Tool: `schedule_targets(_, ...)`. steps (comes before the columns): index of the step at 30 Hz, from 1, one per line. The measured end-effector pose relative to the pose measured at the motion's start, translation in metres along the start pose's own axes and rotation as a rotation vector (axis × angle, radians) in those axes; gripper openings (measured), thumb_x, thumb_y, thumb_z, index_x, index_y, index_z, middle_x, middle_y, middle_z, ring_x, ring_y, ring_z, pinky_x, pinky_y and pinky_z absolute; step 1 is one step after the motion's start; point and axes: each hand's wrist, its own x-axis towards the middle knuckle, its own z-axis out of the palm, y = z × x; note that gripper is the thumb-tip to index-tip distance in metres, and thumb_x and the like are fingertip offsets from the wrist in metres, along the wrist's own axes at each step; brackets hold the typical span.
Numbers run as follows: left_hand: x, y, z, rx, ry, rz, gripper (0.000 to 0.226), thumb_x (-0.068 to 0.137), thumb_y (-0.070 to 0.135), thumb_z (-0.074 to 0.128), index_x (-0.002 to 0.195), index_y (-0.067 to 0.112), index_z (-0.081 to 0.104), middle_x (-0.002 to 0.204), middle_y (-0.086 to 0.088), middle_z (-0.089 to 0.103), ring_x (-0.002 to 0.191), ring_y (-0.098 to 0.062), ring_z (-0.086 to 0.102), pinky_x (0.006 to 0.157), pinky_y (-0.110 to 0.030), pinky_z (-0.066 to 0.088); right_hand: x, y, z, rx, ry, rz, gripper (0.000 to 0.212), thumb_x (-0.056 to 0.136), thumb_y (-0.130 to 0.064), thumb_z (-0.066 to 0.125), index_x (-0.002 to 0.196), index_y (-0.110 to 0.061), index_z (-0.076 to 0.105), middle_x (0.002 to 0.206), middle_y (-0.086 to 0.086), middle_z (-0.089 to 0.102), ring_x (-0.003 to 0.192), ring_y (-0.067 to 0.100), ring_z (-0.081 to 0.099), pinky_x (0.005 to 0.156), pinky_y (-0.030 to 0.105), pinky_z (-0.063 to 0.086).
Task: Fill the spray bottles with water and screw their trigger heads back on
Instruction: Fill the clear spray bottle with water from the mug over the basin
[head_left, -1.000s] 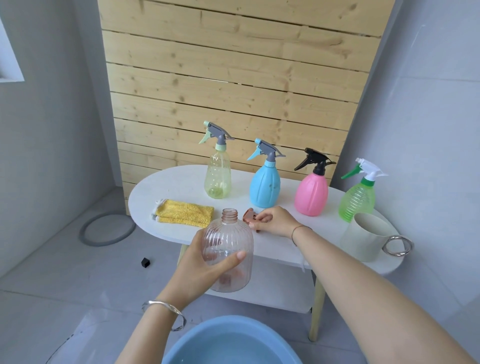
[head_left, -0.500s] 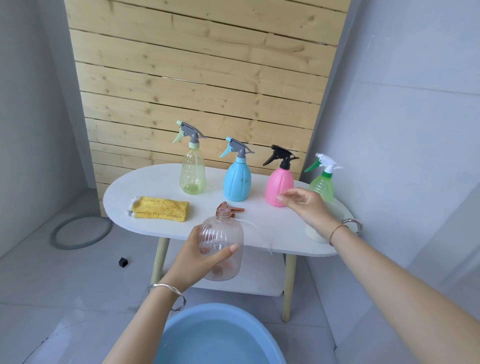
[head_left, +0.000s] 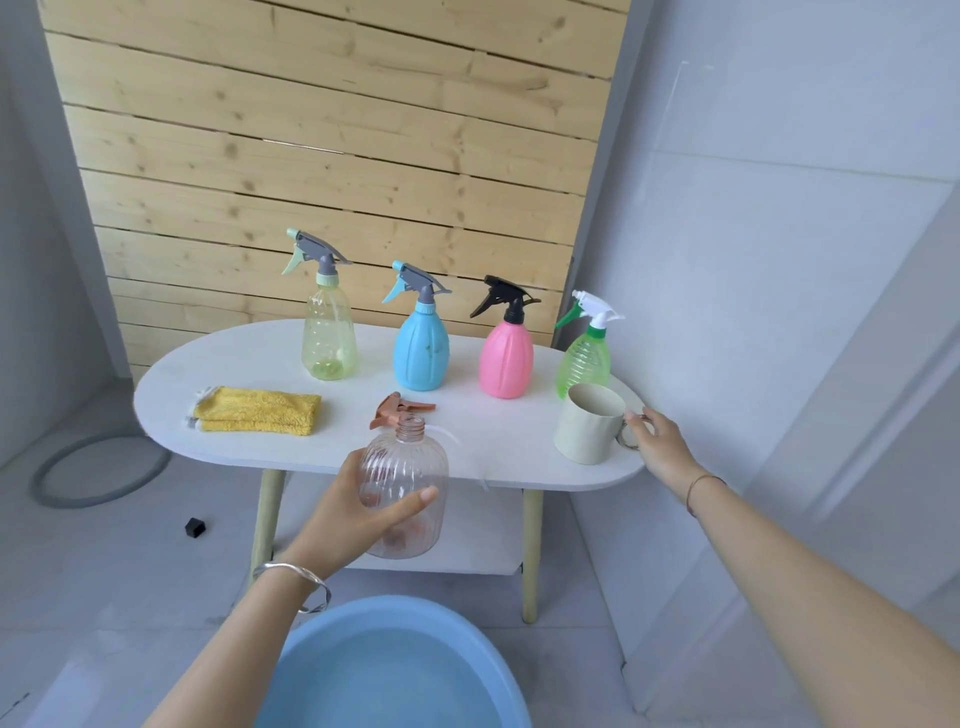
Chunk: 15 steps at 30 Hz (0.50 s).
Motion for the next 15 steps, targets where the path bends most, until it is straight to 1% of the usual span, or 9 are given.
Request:
schedule_targets(2, 0.002, -0.002, 0.001, 0.013, -0.002, 0.000, 0.092, 0.048, 0.067, 0.076, 0.126, 0.026, 0.048, 0.118, 0.014, 0.061, 0.111, -0.003, 0.058, 0.091, -0.021, 0.045, 0.002, 0.001, 0.002, -0.091, 0.064, 0.001, 0.050, 0.094, -0.045, 0.045, 0.130, -0.010, 0.053, 0.136, 0.017, 0.042, 0.128, 0.032, 0.038, 0.105, 0.035, 0.029)
schedule_targets(4, 0.003, -0.005, 0.001, 0.024, -0.003, -0.006, 0.093, 0.049, 0.069, 0.076, 0.127, 0.027, 0.047, 0.119, 0.013, 0.061, 0.111, -0.006, 0.059, 0.095, -0.027, 0.047, 0.001, 0.003, 0.002, -0.142, 0.110, -0.001, 0.042, 0.090, -0.046, 0.039, 0.112, -0.017, 0.061, 0.120, 0.021, 0.045, 0.116, 0.033, 0.040, 0.096, 0.035, 0.032)
schedule_targets(6, 0.003, -0.007, 0.002, 0.031, -0.003, -0.014, 0.092, 0.051, 0.069, 0.078, 0.126, 0.026, 0.048, 0.118, 0.012, 0.062, 0.109, -0.009, 0.061, 0.096, -0.030, 0.048, -0.002, 0.005, 0.000, -0.109, 0.138, 0.037, 0.032, 0.095, -0.033, 0.039, 0.106, -0.016, 0.064, 0.115, 0.017, 0.048, 0.115, 0.033, 0.042, 0.094, 0.036, 0.035)
schedule_targets(7, 0.003, -0.006, 0.002, 0.033, -0.001, -0.017, 0.089, 0.053, 0.068, 0.079, 0.125, 0.026, 0.048, 0.117, 0.012, 0.063, 0.108, -0.009, 0.062, 0.095, -0.030, 0.048, -0.004, 0.007, 0.000, -0.074, 0.140, 0.052, 0.027, 0.097, -0.029, 0.040, 0.095, -0.014, 0.063, 0.105, 0.015, 0.051, 0.109, 0.033, 0.046, 0.088, 0.036, 0.038)
schedule_targets(8, 0.002, -0.006, 0.003, 0.028, 0.002, -0.017, 0.086, 0.054, 0.065, 0.081, 0.123, 0.025, 0.049, 0.115, 0.011, 0.064, 0.106, -0.008, 0.062, 0.093, -0.029, 0.049, -0.007, 0.008, 0.000, -0.018, 0.125, 0.059, 0.026, 0.098, -0.028, 0.042, 0.082, -0.013, 0.057, 0.091, 0.013, 0.051, 0.095, 0.032, 0.048, 0.076, 0.035, 0.040)
schedule_targets(9, 0.002, -0.005, 0.003, 0.023, 0.000, -0.021, 0.083, 0.055, 0.063, 0.082, 0.122, 0.025, 0.050, 0.114, 0.011, 0.064, 0.105, -0.007, 0.063, 0.092, -0.028, 0.049, -0.011, 0.009, 0.001, 0.046, 0.106, 0.069, 0.028, 0.098, -0.027, 0.043, 0.075, -0.012, 0.049, 0.082, 0.010, 0.049, 0.084, 0.027, 0.046, 0.064, 0.032, 0.036)
schedule_targets(10, 0.001, -0.004, 0.004, 0.022, -0.007, -0.021, 0.080, 0.057, 0.060, 0.083, 0.121, 0.025, 0.051, 0.113, 0.011, 0.065, 0.104, -0.007, 0.064, 0.090, -0.027, 0.049, -0.016, 0.011, 0.002, 0.120, 0.092, 0.086, 0.029, 0.099, -0.026, 0.043, 0.074, -0.011, 0.046, 0.081, 0.009, 0.049, 0.081, 0.023, 0.044, 0.059, 0.028, 0.033)
schedule_targets(12, -0.002, -0.003, 0.004, 0.020, -0.014, -0.020, 0.072, 0.062, 0.050, 0.082, 0.122, 0.024, 0.051, 0.113, 0.011, 0.065, 0.104, -0.007, 0.064, 0.083, -0.019, 0.047, -0.027, 0.013, 0.004, 0.254, 0.085, 0.120, 0.029, 0.100, -0.024, 0.042, 0.075, -0.011, 0.050, 0.085, 0.009, 0.054, 0.082, 0.020, 0.047, 0.060, 0.020, 0.033)
schedule_targets(15, -0.009, -0.001, -0.001, 0.012, -0.020, -0.026, 0.064, 0.069, 0.034, 0.082, 0.122, 0.022, 0.049, 0.112, 0.012, 0.064, 0.103, -0.005, 0.064, 0.075, -0.011, 0.045, -0.049, 0.012, 0.005, 0.373, 0.120, 0.113, 0.028, 0.100, -0.022, 0.044, 0.075, -0.015, 0.053, 0.083, 0.004, 0.055, 0.076, 0.014, 0.050, 0.061, 0.015, 0.034)
